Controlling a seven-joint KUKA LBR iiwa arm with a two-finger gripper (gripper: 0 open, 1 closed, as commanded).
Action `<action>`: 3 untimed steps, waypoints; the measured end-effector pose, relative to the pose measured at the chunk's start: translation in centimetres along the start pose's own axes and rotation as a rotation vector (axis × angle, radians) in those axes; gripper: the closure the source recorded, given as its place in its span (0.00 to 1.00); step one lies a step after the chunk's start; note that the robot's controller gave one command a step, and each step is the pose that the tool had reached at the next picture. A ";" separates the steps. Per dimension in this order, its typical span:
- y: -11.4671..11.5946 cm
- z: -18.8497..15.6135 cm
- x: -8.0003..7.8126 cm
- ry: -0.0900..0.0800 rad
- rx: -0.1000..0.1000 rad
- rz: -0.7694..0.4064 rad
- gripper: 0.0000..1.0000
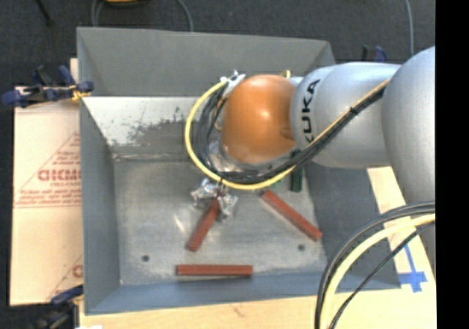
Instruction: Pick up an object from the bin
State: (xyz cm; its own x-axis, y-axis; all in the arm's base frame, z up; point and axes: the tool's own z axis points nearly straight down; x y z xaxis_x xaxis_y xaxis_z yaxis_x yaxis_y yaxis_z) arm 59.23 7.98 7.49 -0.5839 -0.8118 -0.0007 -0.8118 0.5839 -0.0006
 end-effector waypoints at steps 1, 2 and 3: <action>0.1 -1.7 0.1 0.004 -0.005 0.005 1.00; 0.0 -3.8 0.0 0.001 -0.002 0.005 1.00; -0.1 -5.5 -0.1 -0.001 0.001 0.006 1.00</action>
Offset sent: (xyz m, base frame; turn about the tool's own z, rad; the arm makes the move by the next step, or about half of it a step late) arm 0.0001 0.0001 0.0129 0.0000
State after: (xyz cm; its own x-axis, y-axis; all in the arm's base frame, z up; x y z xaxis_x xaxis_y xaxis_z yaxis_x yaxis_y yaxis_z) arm 59.32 8.02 13.00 -0.5887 -0.8083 -0.0019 -0.8083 0.5887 -0.0020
